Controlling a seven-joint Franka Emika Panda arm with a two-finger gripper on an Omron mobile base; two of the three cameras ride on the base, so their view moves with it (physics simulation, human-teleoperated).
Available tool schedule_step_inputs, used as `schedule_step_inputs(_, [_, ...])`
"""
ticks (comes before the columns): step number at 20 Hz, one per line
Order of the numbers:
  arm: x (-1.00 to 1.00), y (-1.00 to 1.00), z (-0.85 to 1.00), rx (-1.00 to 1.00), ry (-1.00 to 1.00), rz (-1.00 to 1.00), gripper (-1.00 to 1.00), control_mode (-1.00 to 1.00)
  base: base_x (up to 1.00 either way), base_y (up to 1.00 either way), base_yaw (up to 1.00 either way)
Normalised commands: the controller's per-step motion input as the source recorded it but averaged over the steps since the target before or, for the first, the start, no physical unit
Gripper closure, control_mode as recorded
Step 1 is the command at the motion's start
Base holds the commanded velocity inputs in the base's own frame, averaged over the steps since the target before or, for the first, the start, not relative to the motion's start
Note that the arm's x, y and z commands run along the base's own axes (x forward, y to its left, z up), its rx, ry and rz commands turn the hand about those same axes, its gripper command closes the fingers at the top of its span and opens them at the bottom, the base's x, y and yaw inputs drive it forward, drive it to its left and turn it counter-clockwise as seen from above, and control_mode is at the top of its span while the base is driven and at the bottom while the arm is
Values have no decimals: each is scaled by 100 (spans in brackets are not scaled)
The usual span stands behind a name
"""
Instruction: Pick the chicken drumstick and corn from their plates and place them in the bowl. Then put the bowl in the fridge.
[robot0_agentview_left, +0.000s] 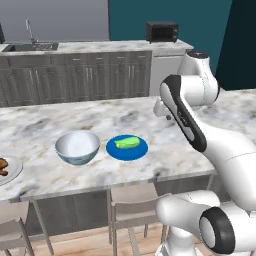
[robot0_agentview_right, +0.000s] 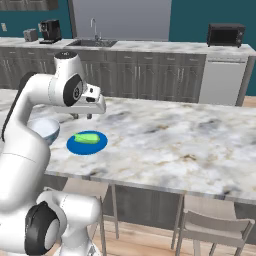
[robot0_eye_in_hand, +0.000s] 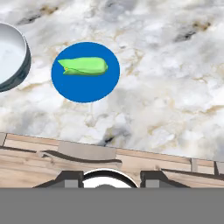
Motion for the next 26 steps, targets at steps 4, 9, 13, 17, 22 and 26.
schedule_step_inputs(4, [-5, 1, -7, 0, 0, -1, -100, -100, 0, 0, 0])
schedule_step_inputs(9, [0, 24, -21, 0, 1, -23, -100, -100, 0, 0, 0])
schedule_step_inputs(13, [1, 28, -26, 0, 0, -33, -100, -100, 0, 0, 0])
schedule_step_inputs(17, [2, 20, -25, 0, 0, -51, -100, -100, 0, 0, 0])
schedule_step_inputs(22, [23, 7, -26, 1, 2, -52, -100, -100, 0, 0, 0])
schedule_step_inputs(26, [36, 0, -19, 20, 2, -24, -100, -100, 0, 0, 0])
